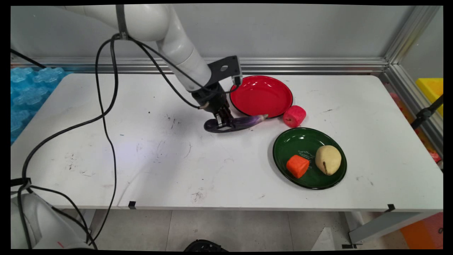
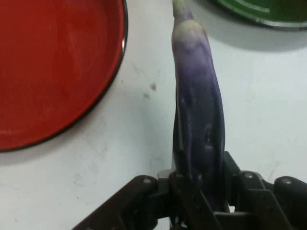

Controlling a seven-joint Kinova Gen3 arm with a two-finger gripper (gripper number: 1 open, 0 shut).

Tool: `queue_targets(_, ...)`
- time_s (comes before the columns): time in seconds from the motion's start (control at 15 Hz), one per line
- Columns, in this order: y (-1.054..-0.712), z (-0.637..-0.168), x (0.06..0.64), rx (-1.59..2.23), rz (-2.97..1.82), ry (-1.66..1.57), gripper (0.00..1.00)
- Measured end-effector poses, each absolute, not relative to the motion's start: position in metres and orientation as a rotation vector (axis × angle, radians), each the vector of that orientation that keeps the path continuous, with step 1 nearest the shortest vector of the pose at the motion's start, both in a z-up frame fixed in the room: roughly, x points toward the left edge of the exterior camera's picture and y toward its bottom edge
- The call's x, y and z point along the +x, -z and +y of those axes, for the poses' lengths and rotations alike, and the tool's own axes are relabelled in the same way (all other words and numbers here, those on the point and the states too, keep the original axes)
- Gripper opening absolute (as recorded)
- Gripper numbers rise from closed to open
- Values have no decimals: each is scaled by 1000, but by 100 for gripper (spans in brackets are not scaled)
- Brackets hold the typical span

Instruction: Place the picked object on the table

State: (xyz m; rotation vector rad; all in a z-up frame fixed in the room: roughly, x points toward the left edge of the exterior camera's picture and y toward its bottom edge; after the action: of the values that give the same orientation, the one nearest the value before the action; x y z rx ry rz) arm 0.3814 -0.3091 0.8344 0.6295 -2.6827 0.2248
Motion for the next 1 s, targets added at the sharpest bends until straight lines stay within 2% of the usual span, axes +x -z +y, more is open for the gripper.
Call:
queue_targets(0.6,-791,-326,391,604,-2706,-167,0)
queue_targets(0.67,-789,-328,392,598,-2706,-166,100)
queue_targets(1.0,-792,-334,397,565,-2692,-168,100)
